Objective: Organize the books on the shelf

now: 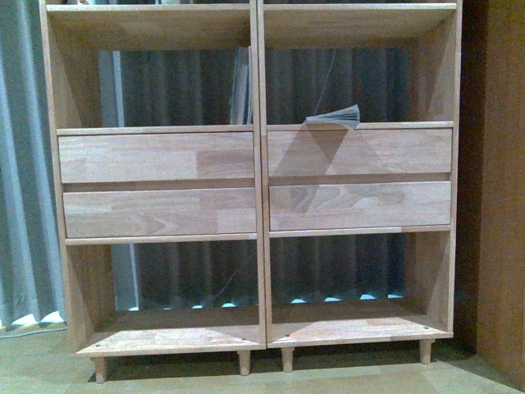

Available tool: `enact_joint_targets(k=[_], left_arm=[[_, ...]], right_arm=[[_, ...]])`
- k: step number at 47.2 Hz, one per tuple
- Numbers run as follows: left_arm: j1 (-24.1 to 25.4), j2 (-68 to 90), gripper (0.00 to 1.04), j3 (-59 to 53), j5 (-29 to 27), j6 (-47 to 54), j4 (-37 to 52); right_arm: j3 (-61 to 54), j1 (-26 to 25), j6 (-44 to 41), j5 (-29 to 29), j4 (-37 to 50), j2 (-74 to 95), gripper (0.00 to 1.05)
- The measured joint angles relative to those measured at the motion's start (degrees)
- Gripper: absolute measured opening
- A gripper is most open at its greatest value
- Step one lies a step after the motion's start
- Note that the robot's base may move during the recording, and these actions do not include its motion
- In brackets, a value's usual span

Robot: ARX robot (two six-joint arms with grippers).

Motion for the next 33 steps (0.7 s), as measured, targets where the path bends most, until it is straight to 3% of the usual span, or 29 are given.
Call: enact_joint_targets(k=[33], left_arm=[[0.00, 0.00, 0.97, 0.00, 0.02, 0.00, 0.00]], right_arm=[[0.00, 0.00, -0.02, -0.02, 0.00, 0.00, 0.98]])
